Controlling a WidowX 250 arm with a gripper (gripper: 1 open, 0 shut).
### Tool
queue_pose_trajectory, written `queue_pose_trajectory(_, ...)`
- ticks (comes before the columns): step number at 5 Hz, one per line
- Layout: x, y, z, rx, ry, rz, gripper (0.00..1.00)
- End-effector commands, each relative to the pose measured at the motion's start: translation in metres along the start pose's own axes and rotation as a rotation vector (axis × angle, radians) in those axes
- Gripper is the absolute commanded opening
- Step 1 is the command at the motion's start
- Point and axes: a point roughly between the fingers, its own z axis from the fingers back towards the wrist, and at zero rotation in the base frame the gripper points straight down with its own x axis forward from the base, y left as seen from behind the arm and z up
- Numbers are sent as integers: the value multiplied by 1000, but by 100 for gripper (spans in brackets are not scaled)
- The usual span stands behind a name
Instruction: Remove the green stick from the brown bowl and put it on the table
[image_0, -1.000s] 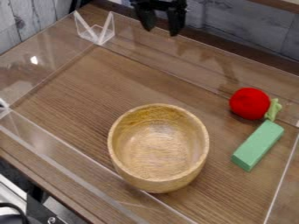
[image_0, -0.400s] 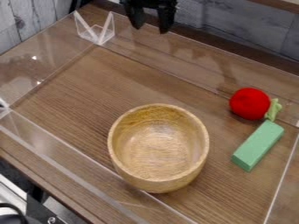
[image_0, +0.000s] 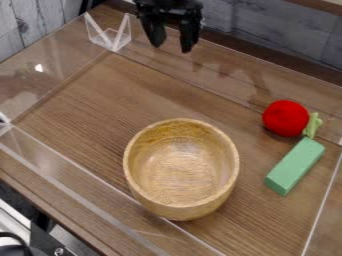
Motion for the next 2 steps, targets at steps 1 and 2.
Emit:
queue_pose_trajectory(1,5,3,6,11,-19,32,100)
queue_pose_trajectory(2,2,0,0,7,4,75,100)
